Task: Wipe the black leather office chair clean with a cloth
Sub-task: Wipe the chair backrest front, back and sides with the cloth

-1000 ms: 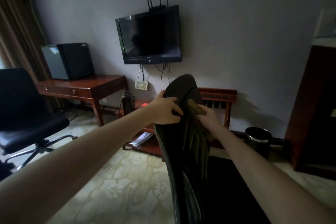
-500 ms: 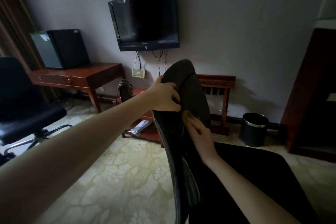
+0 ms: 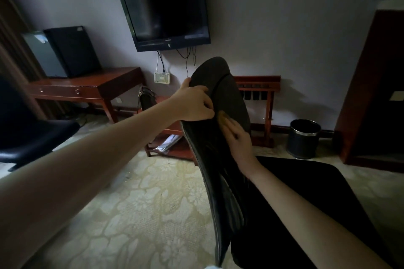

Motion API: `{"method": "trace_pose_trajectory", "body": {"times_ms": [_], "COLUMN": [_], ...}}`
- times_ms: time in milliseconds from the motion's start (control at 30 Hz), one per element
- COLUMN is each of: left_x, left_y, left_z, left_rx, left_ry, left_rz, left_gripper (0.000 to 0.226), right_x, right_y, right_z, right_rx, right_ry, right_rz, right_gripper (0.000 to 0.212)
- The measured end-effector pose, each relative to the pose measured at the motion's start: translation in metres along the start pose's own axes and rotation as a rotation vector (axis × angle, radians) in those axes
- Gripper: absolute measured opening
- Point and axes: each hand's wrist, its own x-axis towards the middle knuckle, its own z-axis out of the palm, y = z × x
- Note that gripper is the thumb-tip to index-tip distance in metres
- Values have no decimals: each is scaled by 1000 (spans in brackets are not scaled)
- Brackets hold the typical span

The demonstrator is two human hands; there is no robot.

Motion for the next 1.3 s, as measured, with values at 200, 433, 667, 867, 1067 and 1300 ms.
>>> {"method": "trace_pose_trajectory", "body": {"times_ms": [200,433,667,867,1067,1300], "left_x": [4,10,15,19,28,50], "left_y": [-5,-12,-17,-18,-27,-1], "left_z": [2,5,7,9,14,30], "left_rx": [-48,-36,-10,68,55,780], "left_ry": [42,53,54,15,1,-38], "left_rz": [14,19,21,-19,-29,238], "left_gripper": [31,31,30,33,30,48], "right_x": [36,-1,-27,-25,-12,-45], "right_y": [26,49,-1,-18,18,65], "right_z": [-16,-17,17,42,31,5], "right_rx": [-54,55,-3,-119,-57,-45], "right_ry": [42,151,116,133,316,335], "right_rz": [186,376,98,-146,74,258], "right_gripper": [38,31,23,24,26,36]}}
